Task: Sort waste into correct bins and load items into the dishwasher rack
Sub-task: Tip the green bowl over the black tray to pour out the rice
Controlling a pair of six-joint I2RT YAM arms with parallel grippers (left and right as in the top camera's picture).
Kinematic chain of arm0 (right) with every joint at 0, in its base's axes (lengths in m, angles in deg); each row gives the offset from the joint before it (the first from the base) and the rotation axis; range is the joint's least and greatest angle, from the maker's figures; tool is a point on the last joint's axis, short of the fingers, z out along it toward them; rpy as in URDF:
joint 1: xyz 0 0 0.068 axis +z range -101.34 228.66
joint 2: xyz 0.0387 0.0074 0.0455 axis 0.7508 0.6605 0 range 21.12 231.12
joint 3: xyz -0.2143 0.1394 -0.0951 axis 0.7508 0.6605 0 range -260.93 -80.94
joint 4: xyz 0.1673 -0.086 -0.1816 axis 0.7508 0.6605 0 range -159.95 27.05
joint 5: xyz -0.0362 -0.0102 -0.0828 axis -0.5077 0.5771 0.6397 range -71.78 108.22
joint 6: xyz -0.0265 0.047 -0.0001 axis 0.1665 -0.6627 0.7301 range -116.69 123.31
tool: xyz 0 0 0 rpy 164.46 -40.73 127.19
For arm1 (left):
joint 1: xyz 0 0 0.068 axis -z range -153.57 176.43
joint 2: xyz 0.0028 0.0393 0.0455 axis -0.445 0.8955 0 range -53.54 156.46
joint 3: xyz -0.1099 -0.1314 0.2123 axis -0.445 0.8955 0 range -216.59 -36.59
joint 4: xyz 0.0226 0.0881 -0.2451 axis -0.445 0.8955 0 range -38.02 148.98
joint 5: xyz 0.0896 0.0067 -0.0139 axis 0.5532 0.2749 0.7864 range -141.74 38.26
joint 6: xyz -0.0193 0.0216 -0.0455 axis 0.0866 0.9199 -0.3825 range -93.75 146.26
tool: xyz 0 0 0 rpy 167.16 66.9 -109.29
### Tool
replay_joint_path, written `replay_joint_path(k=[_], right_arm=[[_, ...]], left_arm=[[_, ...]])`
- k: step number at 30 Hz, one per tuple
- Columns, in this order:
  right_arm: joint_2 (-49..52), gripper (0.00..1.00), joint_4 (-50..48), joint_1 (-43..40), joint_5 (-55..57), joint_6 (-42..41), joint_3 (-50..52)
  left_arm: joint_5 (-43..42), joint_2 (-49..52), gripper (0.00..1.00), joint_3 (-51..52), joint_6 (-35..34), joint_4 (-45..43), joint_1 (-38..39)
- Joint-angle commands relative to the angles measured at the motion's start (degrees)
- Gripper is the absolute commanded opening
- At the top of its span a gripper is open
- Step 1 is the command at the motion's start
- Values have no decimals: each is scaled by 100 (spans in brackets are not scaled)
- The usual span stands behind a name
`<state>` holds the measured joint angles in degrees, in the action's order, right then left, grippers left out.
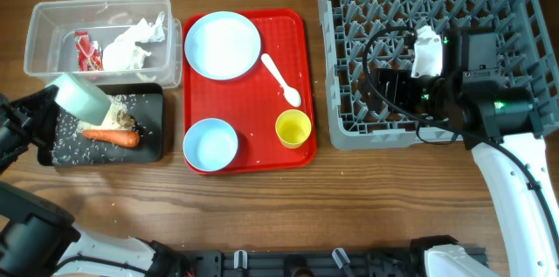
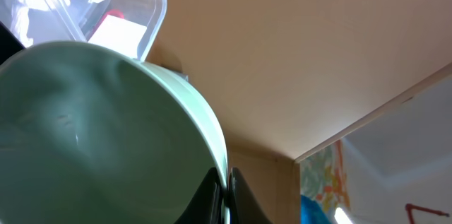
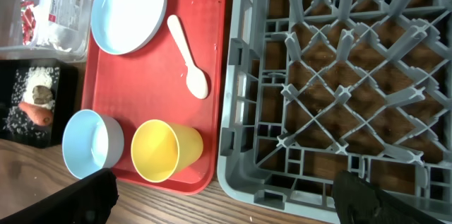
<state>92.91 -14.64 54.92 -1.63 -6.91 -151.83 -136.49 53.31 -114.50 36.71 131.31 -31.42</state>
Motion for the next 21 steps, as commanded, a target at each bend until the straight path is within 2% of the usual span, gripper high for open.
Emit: replay_joint_path(k=[1,5,7,10,11,12,13,15,17,21], right_arm=[[50,100,2,-13,74,-44,-98],[50,99,-2,-13,74,-44,-98],[50,100,0,-13,74,-42,-98],[50,100,7,-13,74,-44,-98],[50,100,-2,-13,74,-44,-98],[50,100,-22,-13,74,-42,-98],[50,100,-22,-13,74,-39,-98],[50,100,-15,-13,74,-42,-98],[50,100,-20,-13,76,-39,-98],[48,99,-48,-13,74,-35,-98]], left_arm=[[-68,-13,4,-74,111,-144,-186],[-72,-13,4,-74,68,-111,-337],[-92,-22,4,-74,-31,175,-348],[-118,-22,4,-74,-17,26,-348],[-131,20,4,-74,-409,-522,-345],[-92,76,4,-74,-855,-678,-348],[-98,85,4,-74,-909,-621,-345],[-103,57,4,-74,-866,-343,-321],[-269,7,4,-74,-442,0,-282],[-308,-203,4,-74,-114,138,-55]])
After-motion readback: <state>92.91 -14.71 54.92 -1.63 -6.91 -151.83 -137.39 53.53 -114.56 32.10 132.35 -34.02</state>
